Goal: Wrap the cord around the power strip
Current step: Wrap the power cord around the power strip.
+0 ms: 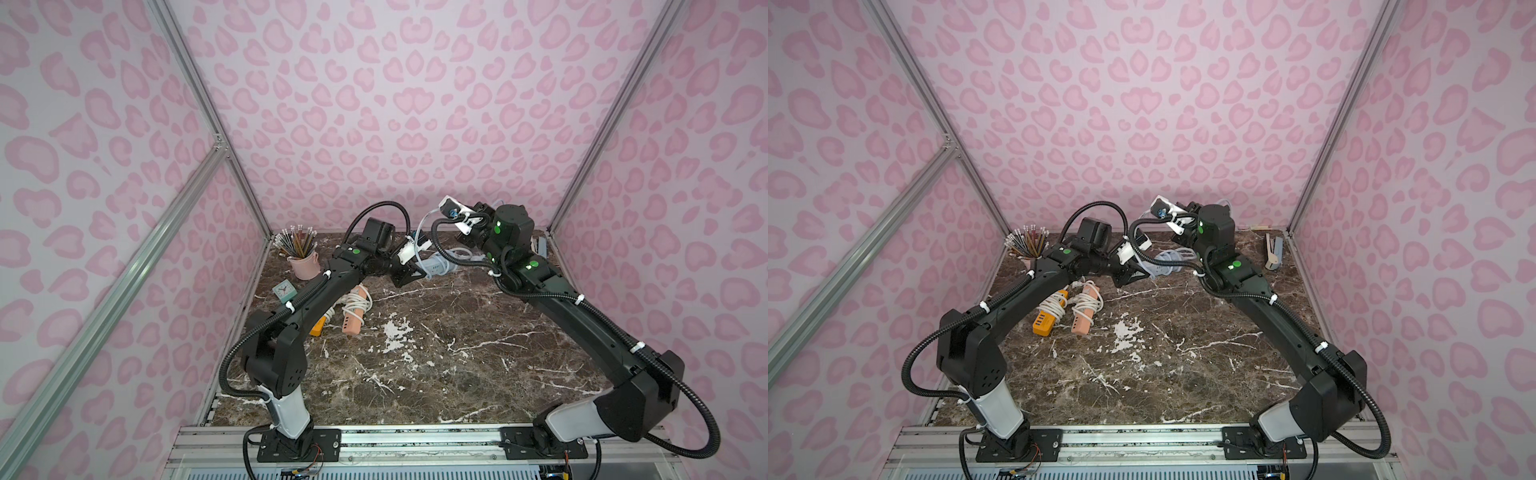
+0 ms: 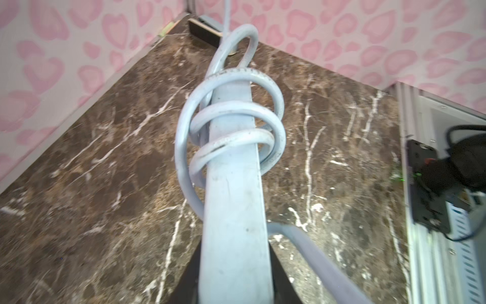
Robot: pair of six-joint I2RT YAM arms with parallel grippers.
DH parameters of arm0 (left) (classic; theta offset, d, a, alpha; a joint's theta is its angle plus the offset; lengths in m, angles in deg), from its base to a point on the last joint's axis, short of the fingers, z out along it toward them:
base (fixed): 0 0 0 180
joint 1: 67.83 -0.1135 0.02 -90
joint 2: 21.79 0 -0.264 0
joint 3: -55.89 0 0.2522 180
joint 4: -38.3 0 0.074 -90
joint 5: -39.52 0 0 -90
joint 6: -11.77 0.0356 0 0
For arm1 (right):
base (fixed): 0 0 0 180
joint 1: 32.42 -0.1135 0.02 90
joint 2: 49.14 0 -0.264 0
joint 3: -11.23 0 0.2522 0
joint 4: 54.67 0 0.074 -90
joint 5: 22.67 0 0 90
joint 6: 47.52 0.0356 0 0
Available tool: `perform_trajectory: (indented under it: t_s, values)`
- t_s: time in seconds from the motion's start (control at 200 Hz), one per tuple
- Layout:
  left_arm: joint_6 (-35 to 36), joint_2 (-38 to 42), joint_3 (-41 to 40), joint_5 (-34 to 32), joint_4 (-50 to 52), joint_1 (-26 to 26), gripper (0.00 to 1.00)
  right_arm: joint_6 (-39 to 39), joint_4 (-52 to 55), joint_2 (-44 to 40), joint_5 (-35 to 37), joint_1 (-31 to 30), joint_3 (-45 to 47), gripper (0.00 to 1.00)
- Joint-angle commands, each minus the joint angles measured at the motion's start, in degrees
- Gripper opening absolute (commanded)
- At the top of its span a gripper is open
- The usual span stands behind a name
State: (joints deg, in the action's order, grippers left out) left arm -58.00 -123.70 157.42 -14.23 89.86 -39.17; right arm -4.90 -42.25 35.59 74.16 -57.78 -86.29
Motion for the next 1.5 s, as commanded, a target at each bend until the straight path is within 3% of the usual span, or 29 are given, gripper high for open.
perform_trajectory:
  t_s: [0.0, 0.225, 0.33, 0.435, 0.53, 0.57, 0.745, 0.995, 1.15, 1.305, 1.405, 1.5]
  values:
    - [4.46, 2.08, -0.25, 10.58, 0.42, 0.69, 0.03, 3.12, 3.24, 2.69, -5.89, 3.64, -3.98, 0.0]
    - [3.02, 5.32, -1.5, 24.38, -2.43, 0.69, 0.03, 14.55, 1.61, 7.46, -19.49, 11.36, -3.73, 0.0]
    - [-1.32, 8.67, -3.47, 30.27, -10.11, 0.61, 0.03, 21.38, -2.66, 9.18, -23.59, 13.78, 0.56, 0.0]
    - [-14.84, 13.6, -9.3, 34.12, -30.5, -0.67, 0.03, 27.54, -4.98, 11.1, -26.34, 14.54, 4.37, 0.0]
    - [-40.86, 17.46, -19.15, 34.41, -67.22, -2.79, 0.03, 33.84, -8.45, 12.35, -28.89, 14.55, 9.64, 0.0]
    - [-49.42, 17.61, -21.16, 33.47, -78.3, -3.07, 0.03, 36.91, -9.97, 12.99, -30.16, 14.58, 11.12, 0.0]
    - [-64.99, 15.65, -23.76, 25.65, -98.93, -2.64, 0.03, 48.53, -11.65, 16.31, -37.26, 13.55, 13.14, 0.0]
    - [-66.21, 12.72, -24.4, 16.57, -100.73, -2.82, 0.03, 61.51, -16.74, 15.52, -42.82, 10.2, 17.9, 0.0]
    - [-65.38, 12.16, -26.63, 10.18, -99.57, -2.83, 0.03, 75.27, -26.71, 11.92, -46.5, 11.18, 22.45, 0.0]
    - [-65.23, 12.69, -29.86, -0.81, -99.13, -2.83, 0.03, 92.22, -39.63, 10.57, -50.78, 10.18, 27.45, 0.14]
    - [-66.77, 11.95, -30.89, -5.49, -101.92, -2.69, 0.03, 100.7, -51.15, 9.58, -49.63, 7.86, 32.1, 0.16]
    - [-63.93, 12.37, -32.07, -10.82, -100.89, -2.4, 0.03, 105.83, -58.8, 8.98, -47.88, 5.54, 34.9, 0.15]
